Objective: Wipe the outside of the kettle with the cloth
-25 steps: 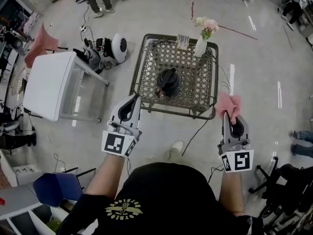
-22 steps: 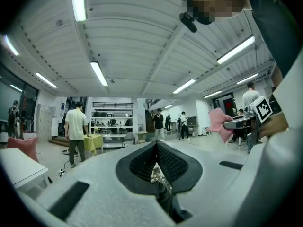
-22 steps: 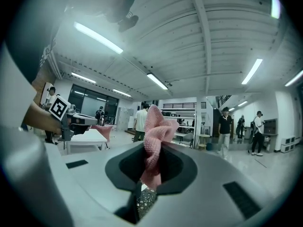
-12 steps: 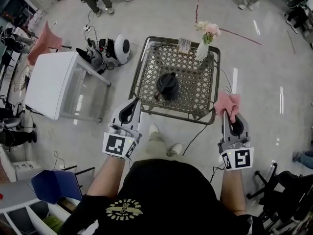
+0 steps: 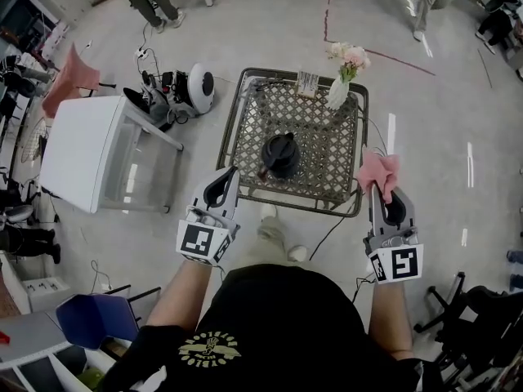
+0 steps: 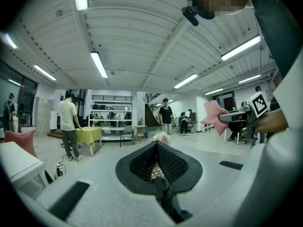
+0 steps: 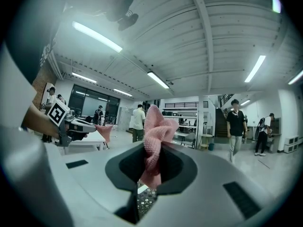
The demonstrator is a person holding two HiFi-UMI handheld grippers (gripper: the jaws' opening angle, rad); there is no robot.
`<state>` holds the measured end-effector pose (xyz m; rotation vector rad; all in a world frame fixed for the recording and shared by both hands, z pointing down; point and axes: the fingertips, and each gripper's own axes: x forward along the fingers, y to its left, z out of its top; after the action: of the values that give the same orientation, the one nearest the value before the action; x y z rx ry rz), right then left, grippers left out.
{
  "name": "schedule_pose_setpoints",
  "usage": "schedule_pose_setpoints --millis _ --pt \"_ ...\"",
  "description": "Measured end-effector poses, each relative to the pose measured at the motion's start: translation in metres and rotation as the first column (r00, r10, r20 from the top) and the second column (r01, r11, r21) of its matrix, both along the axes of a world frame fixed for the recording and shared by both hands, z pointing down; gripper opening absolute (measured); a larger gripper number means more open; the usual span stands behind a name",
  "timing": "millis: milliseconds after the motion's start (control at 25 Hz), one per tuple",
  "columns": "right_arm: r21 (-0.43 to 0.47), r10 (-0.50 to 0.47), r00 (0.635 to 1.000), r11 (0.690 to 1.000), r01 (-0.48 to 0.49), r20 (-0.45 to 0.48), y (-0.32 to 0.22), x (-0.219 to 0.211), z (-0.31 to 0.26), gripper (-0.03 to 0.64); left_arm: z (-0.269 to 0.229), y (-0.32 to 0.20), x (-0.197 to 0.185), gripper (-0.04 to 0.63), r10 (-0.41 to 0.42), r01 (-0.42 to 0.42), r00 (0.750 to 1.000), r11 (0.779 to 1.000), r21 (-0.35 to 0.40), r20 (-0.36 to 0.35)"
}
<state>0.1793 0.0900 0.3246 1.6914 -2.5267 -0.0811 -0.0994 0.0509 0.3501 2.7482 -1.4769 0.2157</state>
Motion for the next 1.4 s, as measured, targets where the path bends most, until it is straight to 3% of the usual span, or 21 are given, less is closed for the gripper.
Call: schedule_pose_setpoints --millis 280,480,720,840,1120,1400 --pt "-0.037 0.013 1.000 0.999 -0.014 -0.004 -0.032 -0.003 0.013 0.043 0.045 -0.030 0.009 0.008 0.064 -0.063 0.998 0.993 -0.097 0.004" --pt "-0.079 0.006 1.000 0.997 -0.008 -0.014 -0.060 -0.011 0.027 0.043 0.091 -0.050 0.015 0.009 0.125 -0.113 0.991 0.976 -0.188 0.051" --pt "-0.119 -0.003 1.000 0.993 0.000 -0.028 -0.084 -0.019 0.042 0.043 0.159 -0.058 0.024 0.022 0.212 -0.177 0.975 0.926 -0.333 0.071" --pt "-0.134 -0.008 1.000 0.991 0.004 -0.029 -0.092 -0.023 0.051 0.043 0.192 -0.058 0.029 0.108 0.263 -0.210 0.961 0.892 -0.399 0.083" --pt "-0.171 0.001 0.999 0.985 -0.007 -0.033 -0.105 -0.021 0.068 0.043 0.256 -0.045 0.041 0.199 0.375 -0.240 0.914 0.810 -0.535 0.158" --pt "-0.206 -0.001 0.999 0.978 -0.006 -0.036 -0.118 -0.025 0.084 0.043 0.297 -0.048 0.040 0.207 0.428 -0.228 0.868 0.794 -0.563 0.252"
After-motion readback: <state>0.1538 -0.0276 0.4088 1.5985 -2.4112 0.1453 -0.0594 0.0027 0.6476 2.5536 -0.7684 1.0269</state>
